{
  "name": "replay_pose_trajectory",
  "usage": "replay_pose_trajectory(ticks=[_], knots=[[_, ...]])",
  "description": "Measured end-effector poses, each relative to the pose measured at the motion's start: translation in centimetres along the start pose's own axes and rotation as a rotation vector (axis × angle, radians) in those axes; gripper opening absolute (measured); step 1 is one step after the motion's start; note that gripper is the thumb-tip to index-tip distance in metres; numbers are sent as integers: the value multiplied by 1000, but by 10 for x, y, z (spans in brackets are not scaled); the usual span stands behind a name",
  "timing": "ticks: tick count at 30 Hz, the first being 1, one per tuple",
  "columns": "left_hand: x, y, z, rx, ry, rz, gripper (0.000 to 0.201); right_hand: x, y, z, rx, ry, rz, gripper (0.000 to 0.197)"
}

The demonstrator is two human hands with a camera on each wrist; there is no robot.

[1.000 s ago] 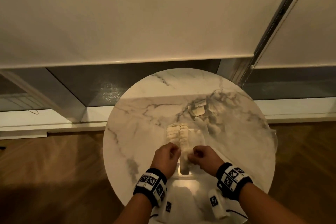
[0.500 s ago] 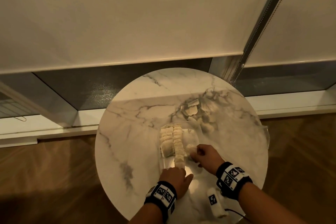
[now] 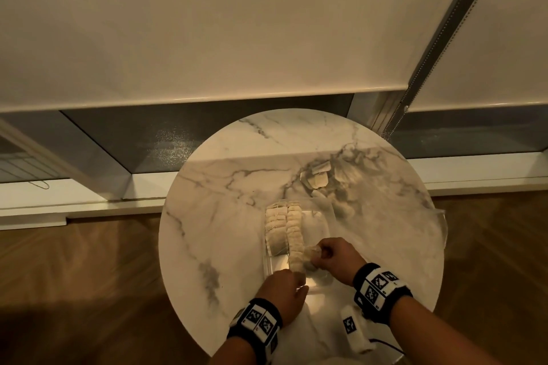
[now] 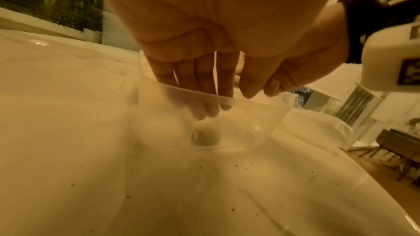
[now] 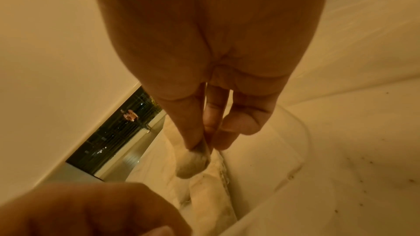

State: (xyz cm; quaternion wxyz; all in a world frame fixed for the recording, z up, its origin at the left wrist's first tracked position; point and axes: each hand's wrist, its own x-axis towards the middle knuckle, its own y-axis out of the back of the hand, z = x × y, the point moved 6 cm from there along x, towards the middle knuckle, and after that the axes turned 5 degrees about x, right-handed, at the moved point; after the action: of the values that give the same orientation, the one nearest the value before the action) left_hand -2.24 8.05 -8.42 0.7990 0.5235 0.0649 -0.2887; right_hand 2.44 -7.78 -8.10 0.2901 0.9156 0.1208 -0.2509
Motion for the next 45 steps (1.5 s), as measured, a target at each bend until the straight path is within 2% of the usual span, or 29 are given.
replay_pose_trajectory(ticks=[3,5,8,11,18,25,29,32,35,37,39,42,45], knots=[[-9,14,-18,-162,7,213,17,3,-12,2,-16,-24,-87,15],[-15,21,-32,-160,54,348,20,4,-19,4,-7,-41,-134,9],[-22,22,-48,-59,120,401,31,6,-28,4,-51,-57,-170,11],[-24,22,-50,-33,116,409,43,7,-34,6,-123,-73,-186,17],[-21,17,-44,-33,102,361,51,7,-46,7,-184,-133,-220,10],[-20,17,-42,-45,88,364,52,12,-47,7,-200,-149,-152,24],[-22,19,-39,20,93,324,52,13,-46,5,-165,-150,-100,17],[-24,18,-36,72,59,312,45,12,-45,5,-184,-145,-61,13],[-23,17,-26,98,-57,348,27,10,-43,6,-204,-156,-2,16],[-22,15,-14,128,-143,279,25,7,-42,6,-196,-169,27,13],[-19,6,-5,166,-202,168,32,5,-41,5,-165,-169,57,14],[-18,-10,0,240,-229,39,40,1,-38,3,-128,-164,121,15],[-19,-21,0,294,-227,-16,45,-7,-30,3,-9,-166,211,8]])
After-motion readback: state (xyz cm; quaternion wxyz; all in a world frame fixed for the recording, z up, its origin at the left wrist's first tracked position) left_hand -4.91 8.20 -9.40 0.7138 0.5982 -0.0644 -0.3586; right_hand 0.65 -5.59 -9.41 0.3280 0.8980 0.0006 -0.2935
